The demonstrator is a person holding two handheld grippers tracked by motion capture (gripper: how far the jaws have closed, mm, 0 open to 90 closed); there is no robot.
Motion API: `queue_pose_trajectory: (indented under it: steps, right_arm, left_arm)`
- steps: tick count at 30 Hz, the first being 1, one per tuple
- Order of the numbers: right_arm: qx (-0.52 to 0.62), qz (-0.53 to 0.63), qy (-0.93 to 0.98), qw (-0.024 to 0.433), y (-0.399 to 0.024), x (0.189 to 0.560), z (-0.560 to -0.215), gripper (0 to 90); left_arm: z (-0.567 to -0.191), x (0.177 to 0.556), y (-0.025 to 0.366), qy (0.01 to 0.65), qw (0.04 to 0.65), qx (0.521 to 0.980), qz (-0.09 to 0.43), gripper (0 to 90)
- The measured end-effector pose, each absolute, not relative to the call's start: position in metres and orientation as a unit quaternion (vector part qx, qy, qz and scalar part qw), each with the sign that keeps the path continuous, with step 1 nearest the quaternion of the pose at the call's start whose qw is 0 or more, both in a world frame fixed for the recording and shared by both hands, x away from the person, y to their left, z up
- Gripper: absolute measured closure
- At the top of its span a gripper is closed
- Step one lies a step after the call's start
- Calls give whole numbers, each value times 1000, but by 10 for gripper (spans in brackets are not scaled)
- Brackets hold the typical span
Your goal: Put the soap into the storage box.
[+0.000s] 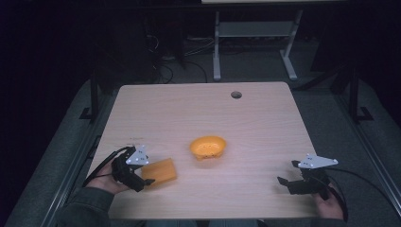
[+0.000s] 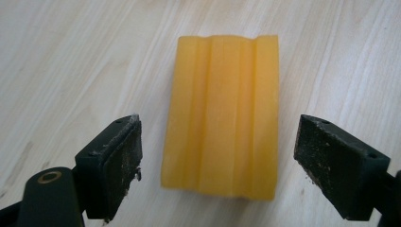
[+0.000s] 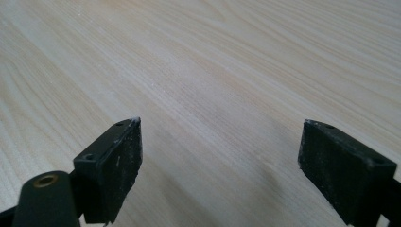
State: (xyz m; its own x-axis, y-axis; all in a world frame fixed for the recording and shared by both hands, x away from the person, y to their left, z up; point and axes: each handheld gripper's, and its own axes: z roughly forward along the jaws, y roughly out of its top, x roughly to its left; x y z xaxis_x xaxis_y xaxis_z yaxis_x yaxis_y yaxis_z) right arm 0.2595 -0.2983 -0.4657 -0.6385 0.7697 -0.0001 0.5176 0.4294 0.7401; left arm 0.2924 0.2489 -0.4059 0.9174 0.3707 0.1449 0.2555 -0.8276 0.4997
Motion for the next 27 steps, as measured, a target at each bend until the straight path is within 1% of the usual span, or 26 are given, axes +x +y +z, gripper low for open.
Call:
queue_pose_trajectory:
  steps: [2,5,8,14,27]
  right_arm:
    - [388,367,828,172,-298,259,-466,139]
    - [389,368,827,171,-297,259,-465,139]
    - [387,369,827,171,-297,259,-465,140]
    - [384,369,829,170,-297,259,-464,140]
    - [383,370,829,169,-297,260,-465,139]
  left_arm:
    - [-407,297,241,158,227,954,112,154]
    - [-408,300,236,157,224,956,108,153]
    - [-411,305,228,149,201,963,101,153]
    - [-416,309,222,146,190,967,88,153]
    - [-428,315,213,136,163,974,76,167]
